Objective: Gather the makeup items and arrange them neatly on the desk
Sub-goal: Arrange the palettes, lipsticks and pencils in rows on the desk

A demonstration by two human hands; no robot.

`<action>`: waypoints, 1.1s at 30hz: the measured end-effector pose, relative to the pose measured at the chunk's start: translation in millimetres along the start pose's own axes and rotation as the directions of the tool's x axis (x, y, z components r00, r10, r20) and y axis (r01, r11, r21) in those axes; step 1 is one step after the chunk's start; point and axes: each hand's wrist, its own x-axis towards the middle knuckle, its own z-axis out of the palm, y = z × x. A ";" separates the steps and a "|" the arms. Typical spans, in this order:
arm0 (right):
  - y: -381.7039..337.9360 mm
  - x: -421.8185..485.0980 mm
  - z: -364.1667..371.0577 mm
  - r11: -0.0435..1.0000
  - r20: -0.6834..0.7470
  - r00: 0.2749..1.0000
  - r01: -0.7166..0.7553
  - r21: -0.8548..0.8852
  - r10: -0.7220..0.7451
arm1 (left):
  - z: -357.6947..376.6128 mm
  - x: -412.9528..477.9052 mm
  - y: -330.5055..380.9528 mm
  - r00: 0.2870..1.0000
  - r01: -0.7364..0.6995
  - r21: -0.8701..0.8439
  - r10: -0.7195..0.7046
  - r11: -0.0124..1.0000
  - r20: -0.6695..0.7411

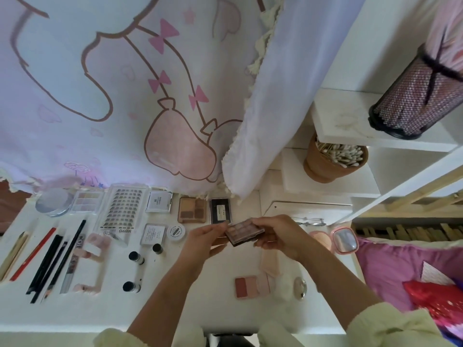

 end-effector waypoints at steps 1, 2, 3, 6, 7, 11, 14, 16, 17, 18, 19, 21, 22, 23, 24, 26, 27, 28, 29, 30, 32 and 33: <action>-1.0 -2.9 1.0 0.999 0.000 1.000 -0.009 0.038 0.009 | 0.8 -2.5 1.8 1.000 -0.006 -0.010 0.006 1.000 0.000; -1.8 -4.9 1.7 0.998 0.000 1.000 -0.016 0.068 0.016 | 1.4 -4.6 3.2 1.000 -0.010 -0.017 0.010 1.000 -0.001; -2.5 -6.7 2.4 0.996 -0.001 1.000 -0.022 0.088 0.022 | 1.7 -5.7 4.0 1.000 -0.012 -0.025 0.012 1.000 -0.001; -2.8 -9.8 5.0 0.989 0.002 0.999 -0.040 0.145 0.040 | 2.1 -7.5 4.9 1.000 -0.021 -0.061 0.021 0.998 0.004; -2.9 -11.3 6.1 0.984 0.006 0.999 -0.047 0.171 0.046 | 2.5 -8.0 4.9 1.000 -0.020 -0.084 0.020 0.996 0.006; -1.7 -13.2 12.5 0.955 0.037 0.995 -0.101 0.280 0.095 | 5.6 -9.8 4.6 0.999 0.011 -0.223 -0.001 0.975 0.048; 1.6 -13.8 15.3 0.942 0.036 0.993 -0.121 0.312 0.116 | 6.7 -11.9 5.7 0.998 -0.012 -0.250 0.027 0.968 0.057; 4.3 -14.3 15.0 0.934 0.023 0.992 -0.124 0.336 0.124 | 7.4 -14.2 5.9 0.997 -0.049 -0.199 0.060 0.979 0.049; 5.3 -14.6 14.8 0.930 0.016 0.991 -0.127 0.346 0.129 | 8.6 -15.8 6.0 0.996 -0.074 -0.162 0.081 0.984 0.035; 6.1 -14.5 14.5 0.927 0.008 0.991 -0.129 0.353 0.135 | 10.0 -17.7 5.9 0.994 -0.106 -0.124 0.109 0.987 0.015; 6.7 -14.5 14.2 0.923 0.000 0.990 -0.129 0.363 0.139 | 11.4 -19.3 6.2 0.990 -0.140 -0.083 0.140 0.987 -0.011; 7.8 -13.9 12.1 0.911 -0.016 0.989 -0.129 0.391 0.146 | 14.6 -21.7 8.4 0.979 -0.199 -0.020 0.198 0.980 -0.053; 8.6 -13.6 10.5 0.905 -0.018 0.988 -0.133 0.405 0.153 | 15.3 -22.2 9.4 0.974 -0.218 0.007 0.218 0.976 -0.060; 8.9 -13.8 9.2 0.898 -0.017 0.987 -0.136 0.418 0.158 | 15.7 -23.5 11.3 0.970 -0.236 0.035 0.237 0.971 -0.061; 9.4 -14.2 8.1 0.893 -0.019 0.987 -0.136 0.429 0.159 | 15.9 -24.6 12.7 0.965 -0.251 0.059 0.255 0.966 -0.057; 10.0 -15.1 6.4 0.886 -0.025 0.988 -0.128 0.446 0.156 | 15.8 -26.9 13.9 0.954 -0.292 0.092 0.296 0.952 -0.034; 9.6 -15.8 6.1 0.884 -0.026 0.988 -0.124 0.452 0.152 | 16.3 -28.6 14.6 0.946 -0.318 0.098 0.322 0.943 -0.023; 9.2 -16.2 5.8 0.884 -0.026 0.988 -0.122 0.452 0.150 | 18.0 -31.0 16.0 0.938 -0.345 0.102 0.347 0.933 -0.006; 8.6 -16.9 5.8 0.885 -0.024 0.989 -0.122 0.449 0.149 | 19.7 -33.0 17.0 0.925 -0.379 0.122 0.380 0.917 0.015; 8.7 -17.4 6.0 0.888 -0.020 0.989 -0.125 0.443 0.149 | 20.3 -33.5 17.0 0.910 -0.413 0.157 0.414 0.897 0.027; 7.6 -19.1 7.3 0.905 -0.016 0.990 -0.122 0.409 0.141 | 21.3 -32.4 17.4 0.884 -0.455 0.230 0.467 0.860 0.000; 6.3 -20.7 8.3 0.927 -0.019 0.992 -0.108 0.360 0.122 | 21.3 -32.1 18.8 0.878 -0.459 0.239 0.479 0.856 -0.029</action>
